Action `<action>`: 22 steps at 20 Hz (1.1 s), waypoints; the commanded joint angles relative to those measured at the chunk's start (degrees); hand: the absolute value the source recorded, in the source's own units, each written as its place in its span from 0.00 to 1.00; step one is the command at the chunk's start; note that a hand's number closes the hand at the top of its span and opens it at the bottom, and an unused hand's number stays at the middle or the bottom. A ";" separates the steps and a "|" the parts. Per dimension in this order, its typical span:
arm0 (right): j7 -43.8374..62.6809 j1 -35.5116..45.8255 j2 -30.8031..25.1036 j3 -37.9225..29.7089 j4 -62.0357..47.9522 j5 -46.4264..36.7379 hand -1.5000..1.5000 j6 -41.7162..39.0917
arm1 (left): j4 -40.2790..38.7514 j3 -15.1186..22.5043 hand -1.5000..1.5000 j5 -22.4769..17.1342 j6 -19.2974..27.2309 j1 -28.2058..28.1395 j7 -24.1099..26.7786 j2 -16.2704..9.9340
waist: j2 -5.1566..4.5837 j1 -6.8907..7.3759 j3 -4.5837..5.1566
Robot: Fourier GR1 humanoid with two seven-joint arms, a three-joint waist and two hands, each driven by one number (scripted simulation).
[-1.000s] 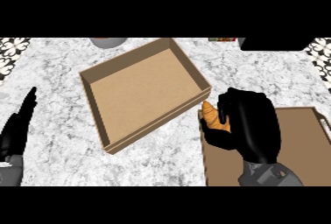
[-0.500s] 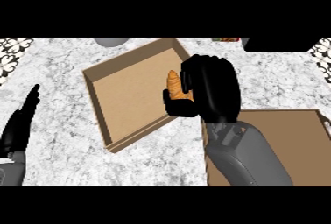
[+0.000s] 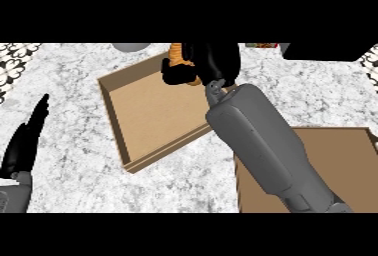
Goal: Pick the croissant from the tray and place it in the cardboard box
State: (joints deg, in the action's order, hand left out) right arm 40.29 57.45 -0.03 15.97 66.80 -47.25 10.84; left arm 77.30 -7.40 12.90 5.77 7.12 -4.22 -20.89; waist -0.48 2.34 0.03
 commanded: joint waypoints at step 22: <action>-16.74 16.30 0.03 -3.58 -45.78 24.79 0.00 21.06 | -2.18 1.62 0.50 1.41 -0.17 7.09 -0.50 2.36 | -1.89 4.53 -0.02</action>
State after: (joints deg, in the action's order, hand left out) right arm 28.32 73.66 0.00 13.86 23.42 -25.34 30.43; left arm 74.93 -6.05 13.97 4.66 12.70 -3.60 -19.54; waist -2.16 6.85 0.05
